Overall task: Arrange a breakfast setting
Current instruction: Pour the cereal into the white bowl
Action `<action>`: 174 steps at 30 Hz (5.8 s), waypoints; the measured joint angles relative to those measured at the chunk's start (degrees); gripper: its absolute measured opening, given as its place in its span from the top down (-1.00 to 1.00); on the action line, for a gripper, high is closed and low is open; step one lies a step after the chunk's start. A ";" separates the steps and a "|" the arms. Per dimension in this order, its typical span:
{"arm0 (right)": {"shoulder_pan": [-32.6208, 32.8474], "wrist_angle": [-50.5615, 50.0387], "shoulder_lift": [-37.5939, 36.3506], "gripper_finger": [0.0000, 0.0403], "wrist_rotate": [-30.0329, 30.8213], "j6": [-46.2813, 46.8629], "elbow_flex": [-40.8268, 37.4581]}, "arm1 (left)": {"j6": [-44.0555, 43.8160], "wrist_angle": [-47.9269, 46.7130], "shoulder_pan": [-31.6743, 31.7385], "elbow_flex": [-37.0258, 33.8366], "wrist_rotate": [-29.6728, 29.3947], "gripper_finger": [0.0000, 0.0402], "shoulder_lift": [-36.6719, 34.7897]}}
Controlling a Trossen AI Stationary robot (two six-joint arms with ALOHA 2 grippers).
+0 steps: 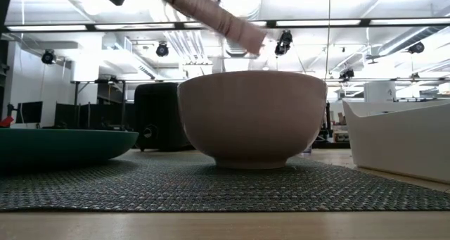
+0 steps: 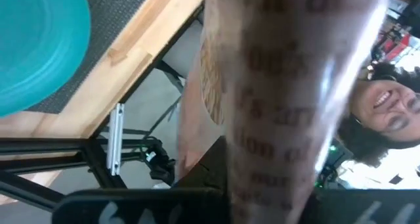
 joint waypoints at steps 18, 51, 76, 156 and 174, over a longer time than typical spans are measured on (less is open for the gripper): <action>0.01 -0.02 0.00 0.89 0.00 0.15 0.01 | 0.91 -0.16 0.06 -0.87 -1.23 1.00 -0.11; 0.00 -0.02 0.00 0.89 0.00 0.39 0.01 | 0.88 -0.02 1.18 1.11 -3.52 1.00 -1.17; 0.01 -0.02 0.00 0.89 0.00 0.41 0.01 | 3.59 -0.01 1.03 0.63 -2.98 1.00 -0.85; -0.01 -0.19 0.00 0.89 0.00 1.48 0.01 | 7.82 0.01 -1.73 -0.21 -11.79 1.00 -0.84; 0.01 0.00 0.01 0.89 0.00 1.01 0.01 | 3.09 0.00 -0.87 -2.43 1.01 1.00 0.77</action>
